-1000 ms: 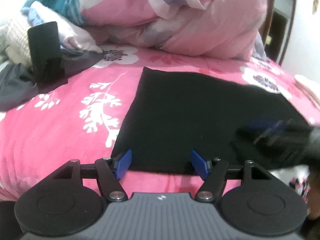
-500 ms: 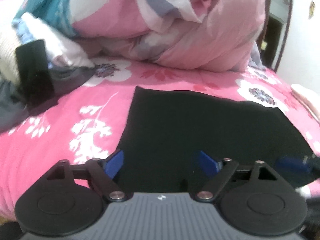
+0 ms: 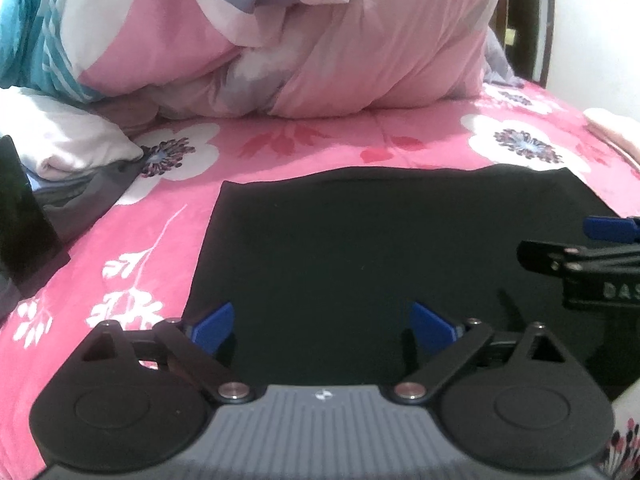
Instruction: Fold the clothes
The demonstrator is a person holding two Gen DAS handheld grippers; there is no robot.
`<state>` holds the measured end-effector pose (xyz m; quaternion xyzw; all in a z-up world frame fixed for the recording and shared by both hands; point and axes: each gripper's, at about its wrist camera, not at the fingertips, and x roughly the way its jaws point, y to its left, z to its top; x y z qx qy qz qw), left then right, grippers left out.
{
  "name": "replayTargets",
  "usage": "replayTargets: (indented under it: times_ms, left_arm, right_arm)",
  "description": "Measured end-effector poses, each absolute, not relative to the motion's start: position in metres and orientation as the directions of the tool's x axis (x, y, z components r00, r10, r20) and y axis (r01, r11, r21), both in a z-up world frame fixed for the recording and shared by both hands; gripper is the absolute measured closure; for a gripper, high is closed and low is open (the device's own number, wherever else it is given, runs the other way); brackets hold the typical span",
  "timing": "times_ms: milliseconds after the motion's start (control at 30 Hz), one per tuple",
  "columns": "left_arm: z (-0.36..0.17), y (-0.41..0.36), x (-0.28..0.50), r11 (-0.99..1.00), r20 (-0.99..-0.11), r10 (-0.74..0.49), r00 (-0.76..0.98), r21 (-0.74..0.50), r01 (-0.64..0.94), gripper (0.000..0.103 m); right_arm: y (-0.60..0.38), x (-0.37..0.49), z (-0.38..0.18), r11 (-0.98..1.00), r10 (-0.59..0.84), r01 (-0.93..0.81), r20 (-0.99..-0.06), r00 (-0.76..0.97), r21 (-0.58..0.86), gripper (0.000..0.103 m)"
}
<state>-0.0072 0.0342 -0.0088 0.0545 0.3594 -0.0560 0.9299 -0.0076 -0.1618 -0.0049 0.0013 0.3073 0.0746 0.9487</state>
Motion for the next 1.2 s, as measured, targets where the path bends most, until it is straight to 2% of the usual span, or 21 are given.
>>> replayTargets:
  times_ms: [300,500,1200]
  left_arm:
    - [-0.018,0.033,0.002,0.989,-0.708,-0.027,0.706,0.082,0.12,0.004]
    - [-0.021,0.033,0.003,0.991,-0.717,-0.019,0.697,0.079,0.108,0.003]
    - [-0.025,0.039,0.007,0.997,-0.733,-0.044,0.679,0.014,0.08,0.0]
  right_arm:
    - [-0.152,0.023,-0.017,0.994,0.113,-0.093,-0.57,0.814,0.064,0.005]
    - [-0.15,0.033,-0.04,0.996,0.095,-0.077,-0.616,0.782,0.055,0.002]
    - [-0.146,0.032,-0.044,0.996,0.08,-0.081,-0.616,0.784,0.026,0.001]
